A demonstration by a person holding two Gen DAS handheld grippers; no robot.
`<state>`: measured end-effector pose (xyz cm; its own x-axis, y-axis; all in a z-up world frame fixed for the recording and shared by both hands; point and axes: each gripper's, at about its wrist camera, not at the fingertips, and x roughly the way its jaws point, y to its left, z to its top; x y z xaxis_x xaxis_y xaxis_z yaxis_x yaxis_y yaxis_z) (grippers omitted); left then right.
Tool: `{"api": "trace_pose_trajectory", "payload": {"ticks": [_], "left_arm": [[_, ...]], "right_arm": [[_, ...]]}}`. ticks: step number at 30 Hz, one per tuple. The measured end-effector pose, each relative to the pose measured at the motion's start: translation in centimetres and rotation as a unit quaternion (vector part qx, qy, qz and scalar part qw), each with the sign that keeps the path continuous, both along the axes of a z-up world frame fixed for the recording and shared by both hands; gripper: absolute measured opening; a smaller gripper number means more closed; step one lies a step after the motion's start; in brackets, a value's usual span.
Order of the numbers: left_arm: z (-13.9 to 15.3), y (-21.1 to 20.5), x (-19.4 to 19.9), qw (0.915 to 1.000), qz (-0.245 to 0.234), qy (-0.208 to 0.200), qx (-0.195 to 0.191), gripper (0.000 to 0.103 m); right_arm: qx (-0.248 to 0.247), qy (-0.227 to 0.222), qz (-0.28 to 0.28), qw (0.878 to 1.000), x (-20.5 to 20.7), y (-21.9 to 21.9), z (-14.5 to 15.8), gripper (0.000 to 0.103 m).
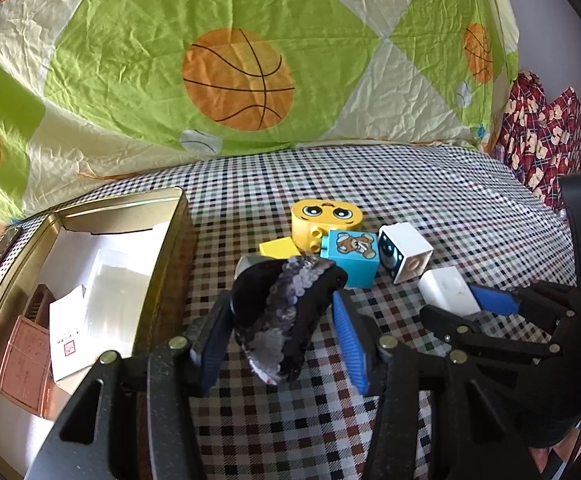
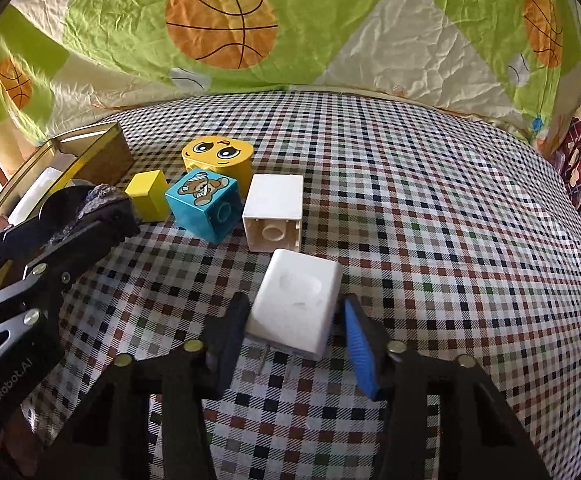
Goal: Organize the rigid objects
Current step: 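Lift the sequined pouch with the left tool while the right tool carries the charger toward the tin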
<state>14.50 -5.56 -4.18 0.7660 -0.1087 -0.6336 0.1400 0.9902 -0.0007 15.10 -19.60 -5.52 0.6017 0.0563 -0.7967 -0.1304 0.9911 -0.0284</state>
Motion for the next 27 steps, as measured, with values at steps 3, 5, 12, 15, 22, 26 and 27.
{"api": "trace_pose_trajectory", "payload": {"ticks": [3,5,12,15,22,26,27], "left_arm": [[0.2,0.1,-0.3,1.0000,0.001,-0.008,-0.004,0.049],[0.4,0.2,-0.6,0.9998,0.002,-0.017,-0.006,0.049],[1.2,0.6,-1.8,0.9983,0.018,-0.054,-0.010,0.049],[1.5,0.7,-2.4,0.9971,0.024,-0.071,-0.010,0.049],[1.9,1.1,-3.6,0.9948,0.031,-0.096,-0.013,0.049],[2.1,1.2,-4.2,0.9934,0.035,-0.109,-0.012,0.049],[2.1,1.1,-4.3,0.9932,0.035,-0.111,-0.011,0.049]], "right_arm": [[0.014,-0.009,0.007,1.000,-0.4,-0.3,0.2,0.040],[0.017,-0.025,0.009,0.999,-1.0,-0.3,0.7,0.040],[0.034,-0.083,0.015,0.996,-2.3,-0.4,2.4,0.040],[0.040,-0.105,0.017,0.993,-3.0,-0.3,3.0,0.040],[0.048,-0.147,0.016,0.988,-4.1,-0.4,4.0,0.040],[0.054,-0.162,0.016,0.985,-4.6,-0.7,4.3,0.040],[0.054,-0.167,0.017,0.984,-4.8,-0.7,4.4,0.040]]}}
